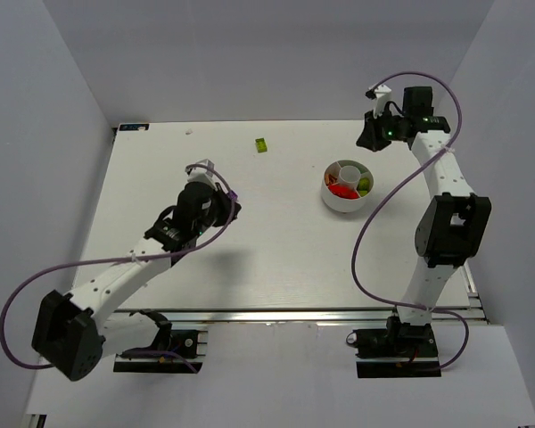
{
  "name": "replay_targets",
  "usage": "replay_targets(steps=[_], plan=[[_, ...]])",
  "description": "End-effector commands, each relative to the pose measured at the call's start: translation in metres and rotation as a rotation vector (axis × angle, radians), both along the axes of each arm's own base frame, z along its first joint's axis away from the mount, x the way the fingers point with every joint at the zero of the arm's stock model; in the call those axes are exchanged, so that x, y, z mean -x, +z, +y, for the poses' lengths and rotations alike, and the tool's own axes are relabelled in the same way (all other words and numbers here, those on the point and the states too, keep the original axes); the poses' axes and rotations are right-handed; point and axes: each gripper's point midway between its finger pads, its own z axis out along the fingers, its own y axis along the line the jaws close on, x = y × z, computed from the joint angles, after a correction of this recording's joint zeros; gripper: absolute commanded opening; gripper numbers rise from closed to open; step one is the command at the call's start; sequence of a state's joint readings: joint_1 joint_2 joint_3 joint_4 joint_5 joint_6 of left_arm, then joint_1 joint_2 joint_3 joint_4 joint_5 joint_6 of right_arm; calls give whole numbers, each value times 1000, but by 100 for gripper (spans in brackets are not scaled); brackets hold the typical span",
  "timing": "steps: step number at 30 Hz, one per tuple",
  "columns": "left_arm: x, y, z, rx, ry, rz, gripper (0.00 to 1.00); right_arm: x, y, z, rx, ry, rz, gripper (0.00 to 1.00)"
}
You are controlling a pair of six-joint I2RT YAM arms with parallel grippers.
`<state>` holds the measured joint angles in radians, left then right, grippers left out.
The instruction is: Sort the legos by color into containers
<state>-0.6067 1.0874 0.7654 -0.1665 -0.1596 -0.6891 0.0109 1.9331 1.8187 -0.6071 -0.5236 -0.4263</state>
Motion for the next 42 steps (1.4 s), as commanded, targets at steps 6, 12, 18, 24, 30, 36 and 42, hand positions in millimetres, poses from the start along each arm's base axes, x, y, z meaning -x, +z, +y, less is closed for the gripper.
replay_targets(steps=[6, 12, 18, 24, 30, 36, 42], plan=[[-68, 4, -37, 75, -107, 99, 1, 20, 58, 55, -200, 142, -55, 22], [-97, 13, -34, 10, -60, 116, 50, -2, 21, 124, -82, 55, 16, 51], [-63, 30, 16, -19, 103, 66, 69, -39, 14, 214, -79, -62, -27, 89], [-2, 38, 62, 63, 232, 25, 71, -78, -31, 247, -72, -96, -119, 89], [29, 38, 88, 104, 310, 16, 71, -109, -63, 264, -111, -125, -196, 80], [28, 38, 91, 122, 339, 5, 72, -121, -76, 285, -151, -121, -265, 75], [27, 34, 89, 126, 340, 24, 72, -125, -88, 301, -177, -120, -305, 73]])
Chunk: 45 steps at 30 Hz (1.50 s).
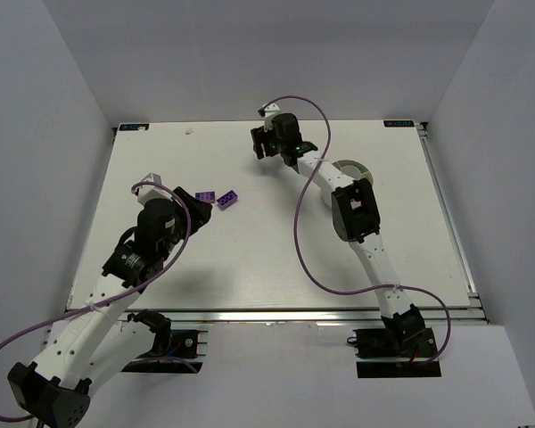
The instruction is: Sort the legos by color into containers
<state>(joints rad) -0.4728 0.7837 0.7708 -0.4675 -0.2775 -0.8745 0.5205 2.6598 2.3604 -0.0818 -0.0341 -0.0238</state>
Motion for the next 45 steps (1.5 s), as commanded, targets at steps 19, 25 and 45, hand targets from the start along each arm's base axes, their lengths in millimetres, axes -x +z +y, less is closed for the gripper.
replay_targets(steps=[19, 25, 45], plan=[[0, 14, 12, 11, 62, -33, 72, -31, 9, 11, -107, -140, -125, 64], [1, 21, 15, 7, 73, -44, 72, -30, 8, 14, -113, -120, -123, 53], [-11, 28, 8, 20, 59, -82, 72, -28, 20, 12, -149, -67, -143, 47]])
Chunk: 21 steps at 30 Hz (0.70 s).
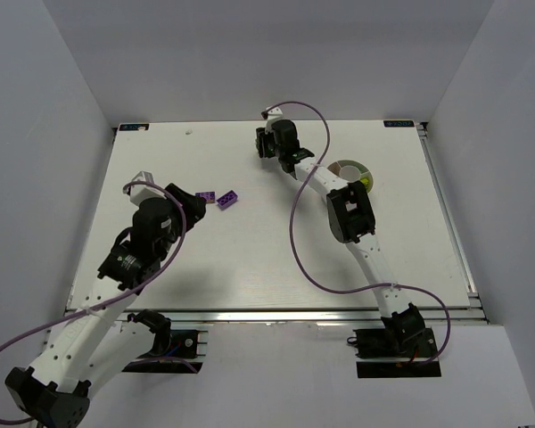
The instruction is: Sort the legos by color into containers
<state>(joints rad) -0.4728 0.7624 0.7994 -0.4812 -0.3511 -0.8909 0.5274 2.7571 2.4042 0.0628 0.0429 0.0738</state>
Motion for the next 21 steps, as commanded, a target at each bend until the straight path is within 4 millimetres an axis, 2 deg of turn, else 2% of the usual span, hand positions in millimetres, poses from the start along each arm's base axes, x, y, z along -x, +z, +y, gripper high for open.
replay_targets(steps=[1, 3, 4, 5, 7, 8, 9, 10, 11, 12, 13, 14, 15, 16, 17, 18, 19, 20, 21], plan=[[-13, 4, -10, 3, -27, -19, 71, -5, 36, 3, -43, 34, -104, 49], [-22, 6, -19, 2, -54, -28, 70, -1, 53, 11, -50, 96, -133, 54], [-30, 3, -24, -6, -60, -15, 70, 0, 70, 12, -60, 108, -158, 56], [-35, 6, -29, -1, -73, -21, 68, 3, 79, 15, -65, 137, -169, 58], [-50, 14, -38, 12, -91, -54, 43, 7, 102, 16, -59, 177, -222, 63], [-66, 17, -46, 32, -115, -59, 34, 15, 125, 12, -72, 202, -243, 64], [-75, 17, -52, 46, -139, -60, 27, 19, 138, 9, -72, 223, -265, 66], [-83, 18, -57, 61, -160, -62, 19, 26, 178, 4, -97, 237, -329, 68], [-101, 17, -64, 90, -192, -63, 17, 31, 182, -3, -98, 271, -326, 72], [-111, 18, -68, 122, -204, -66, 17, 35, 195, -6, -101, 289, -341, 75], [-121, 17, -69, 139, -208, -69, 17, 42, 225, -14, -114, 303, -371, 78], [-136, 32, -69, 174, -221, -117, 18, 46, 233, -24, -117, 333, -355, 82], [-151, 10, -77, 203, -246, -59, 18, 50, 241, -32, -120, 348, -350, 89], [-162, 5, -79, 223, -257, -50, 18, 60, 267, -42, -136, 360, -371, 89], [-182, 21, -78, 250, -261, -101, 17, 62, 275, -60, -148, 378, -358, 89], [-203, -11, -83, 275, -256, -32, 17, 67, 275, -71, -158, 396, -338, 90], [-217, -10, -87, 303, -286, -49, 14, 80, 296, -91, -180, 452, -349, 89], [-229, -17, -90, 316, -295, -35, 13, 86, 303, -99, -187, 479, -352, 88], [-259, -29, -98, 334, -299, -21, 13, 92, 299, -109, -214, 485, -305, 82]])
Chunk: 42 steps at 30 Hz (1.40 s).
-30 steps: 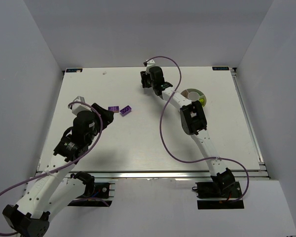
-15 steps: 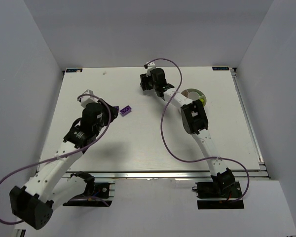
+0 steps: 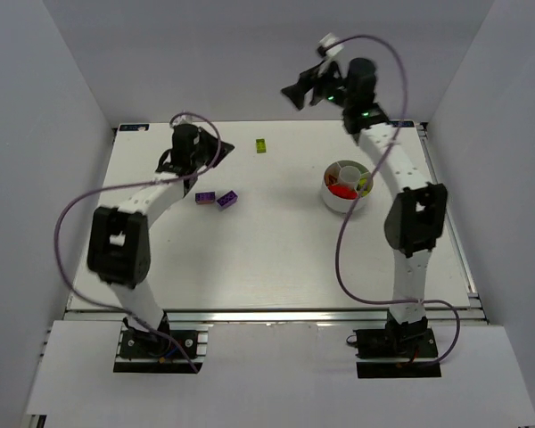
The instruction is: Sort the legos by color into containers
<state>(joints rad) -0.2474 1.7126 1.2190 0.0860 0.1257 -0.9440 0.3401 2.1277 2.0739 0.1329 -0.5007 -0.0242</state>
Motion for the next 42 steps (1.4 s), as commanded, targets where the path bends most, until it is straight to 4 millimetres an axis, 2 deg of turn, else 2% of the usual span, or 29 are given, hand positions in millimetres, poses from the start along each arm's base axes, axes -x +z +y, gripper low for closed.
replay_targets(steps=[1, 2, 3, 4, 5, 6, 7, 8, 9, 10, 11, 13, 14, 15, 19, 22, 27, 32, 33, 34, 38, 42], plan=[[-55, 8, -30, 131, -115, -58, 12, 32, 25, -40, -44, 133, 58, 72], [-69, 2, -33, 147, -118, -39, 10, 40, 26, -52, -42, 181, 79, 43], [-93, 33, -41, 172, -133, -112, 10, 48, 20, -58, -40, 199, 138, 26], [-110, -9, -48, 172, -138, -37, 9, 56, 27, -70, -47, 214, 150, 16], [-123, -8, -51, 198, -133, -43, 9, 64, 23, -75, -50, 222, 191, 6], [-140, 20, -56, 223, -141, -112, 10, 70, 19, -81, -52, 226, 213, 6], [-153, -15, -57, 221, -122, -53, 10, 79, 14, -91, -56, 213, 238, 8], [-162, -17, -59, 237, -113, -50, 10, 84, 12, -96, -56, 205, 241, 13], [-173, 3, -60, 248, -112, -102, 11, 94, 22, -101, -57, 198, 214, 15], [-181, -23, -60, 243, -101, -67, 13, 97, 4, -108, -59, 188, 259, 16], [-186, -27, -60, 246, -88, -70, 15, 101, 2, -111, -60, 187, 267, 18], [-191, -32, -61, 262, -80, -72, 25, 109, 1, -117, -66, 189, 278, 19], [-192, -42, -61, 251, -78, -63, 31, 111, -8, -119, -72, 189, 307, 20], [-191, -47, -63, 242, -82, -59, 41, 113, -9, -120, -84, 189, 330, 21], [-185, -66, -66, 186, -107, -38, 59, 116, -21, -129, -109, 179, 390, 22], [-183, -75, -68, 135, -112, -31, 69, 118, -27, -131, -121, 177, 424, 23], [-191, -87, -63, 46, -46, -35, 69, 124, -26, -132, -128, 179, 433, 25], [-198, -103, -71, 70, 7, -43, 62, 131, -17, -133, -135, 186, 408, 25], [-202, -99, -70, 76, 15, -55, 62, 133, -13, -138, -137, 177, 398, 25], [-203, -114, -74, 69, 25, -36, 62, 132, -14, -149, -144, 155, 399, 25], [-206, -125, -79, 79, 44, -35, 62, 139, -2, -161, -162, 135, 380, 25], [-208, -135, -76, 68, 67, -29, 62, 142, 5, -175, -177, 112, 369, 25]])
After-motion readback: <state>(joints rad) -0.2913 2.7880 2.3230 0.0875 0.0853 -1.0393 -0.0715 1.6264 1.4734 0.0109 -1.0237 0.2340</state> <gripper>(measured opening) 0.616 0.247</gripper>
